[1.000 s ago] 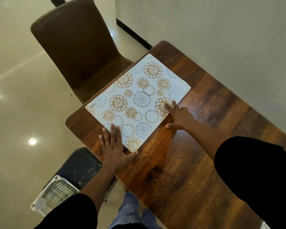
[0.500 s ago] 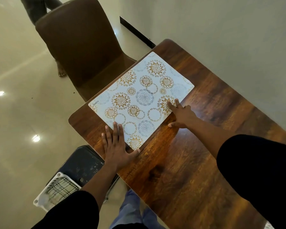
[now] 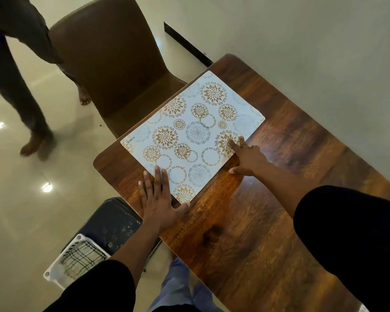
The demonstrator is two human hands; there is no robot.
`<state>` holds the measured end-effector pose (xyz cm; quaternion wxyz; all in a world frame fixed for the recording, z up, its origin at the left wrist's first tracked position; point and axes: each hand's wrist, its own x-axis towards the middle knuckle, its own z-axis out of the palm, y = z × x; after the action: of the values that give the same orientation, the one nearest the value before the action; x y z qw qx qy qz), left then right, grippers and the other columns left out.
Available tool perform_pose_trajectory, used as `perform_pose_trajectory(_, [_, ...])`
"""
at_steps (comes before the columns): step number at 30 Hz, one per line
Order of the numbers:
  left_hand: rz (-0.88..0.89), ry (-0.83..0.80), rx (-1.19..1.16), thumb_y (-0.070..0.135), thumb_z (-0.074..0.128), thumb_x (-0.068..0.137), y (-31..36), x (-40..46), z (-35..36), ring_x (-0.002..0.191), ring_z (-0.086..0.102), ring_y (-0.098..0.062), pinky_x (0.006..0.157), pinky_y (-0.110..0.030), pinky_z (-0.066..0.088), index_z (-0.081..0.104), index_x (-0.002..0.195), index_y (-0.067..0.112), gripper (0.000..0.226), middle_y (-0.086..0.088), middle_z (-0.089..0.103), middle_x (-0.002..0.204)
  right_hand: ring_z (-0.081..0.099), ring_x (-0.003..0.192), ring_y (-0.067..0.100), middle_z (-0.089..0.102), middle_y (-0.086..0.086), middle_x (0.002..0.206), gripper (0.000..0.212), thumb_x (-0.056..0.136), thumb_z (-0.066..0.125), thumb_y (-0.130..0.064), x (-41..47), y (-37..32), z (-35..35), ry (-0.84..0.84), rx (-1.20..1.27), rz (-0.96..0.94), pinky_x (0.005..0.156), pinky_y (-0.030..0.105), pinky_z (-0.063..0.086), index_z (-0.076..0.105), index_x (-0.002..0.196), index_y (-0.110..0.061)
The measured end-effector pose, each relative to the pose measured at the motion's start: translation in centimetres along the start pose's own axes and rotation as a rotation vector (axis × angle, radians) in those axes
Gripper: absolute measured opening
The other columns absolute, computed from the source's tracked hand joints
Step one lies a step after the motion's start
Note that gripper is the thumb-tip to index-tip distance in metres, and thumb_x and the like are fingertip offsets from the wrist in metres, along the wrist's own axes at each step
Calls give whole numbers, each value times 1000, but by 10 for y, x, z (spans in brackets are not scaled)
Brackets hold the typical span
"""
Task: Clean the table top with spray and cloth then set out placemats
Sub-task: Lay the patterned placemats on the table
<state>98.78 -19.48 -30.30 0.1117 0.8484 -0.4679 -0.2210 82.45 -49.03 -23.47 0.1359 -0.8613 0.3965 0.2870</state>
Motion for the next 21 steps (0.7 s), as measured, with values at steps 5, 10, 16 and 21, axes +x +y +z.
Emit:
perform_pose_trajectory(5, [-8, -4, 5, 91, 37, 83, 0, 0, 1, 159, -35, -37, 128, -63, -15, -17, 169, 16, 126, -5, -31, 175, 24, 148, 54, -6, 8, 175, 116, 85, 79, -57, -1, 0, 0, 2, 16, 5, 108, 57, 45, -3, 165, -39])
perform_pose_trajectory(10, [-17, 25, -3, 87, 39, 84, 1, 0, 2, 161, -30, -36, 129, -63, -12, -14, 170, 14, 125, -5, -28, 177, 23, 148, 54, -6, 8, 174, 113, 86, 78, -56, -2, 1, 2, 16, 34, -10, 107, 57, 45, -1, 166, -38])
perform_pose_trajectory(16, [-28, 28, -9, 87, 43, 84, 3, 0, 1, 161, -30, -35, 130, -62, -11, -15, 170, 15, 126, -4, -28, 177, 20, 149, 53, -9, 6, 174, 113, 87, 77, -55, -2, 2, 2, 8, 39, -7, 108, 56, 45, -3, 165, -39])
perform_pose_trajectory(21, [-25, 4, -3, 91, 43, 82, 3, -1, -1, 160, -33, -34, 130, -62, -13, -17, 169, 17, 129, -2, -30, 176, 17, 150, 55, -12, 7, 174, 114, 88, 75, -57, -1, 2, 2, -10, 24, -3, 109, 57, 44, -6, 165, -38])
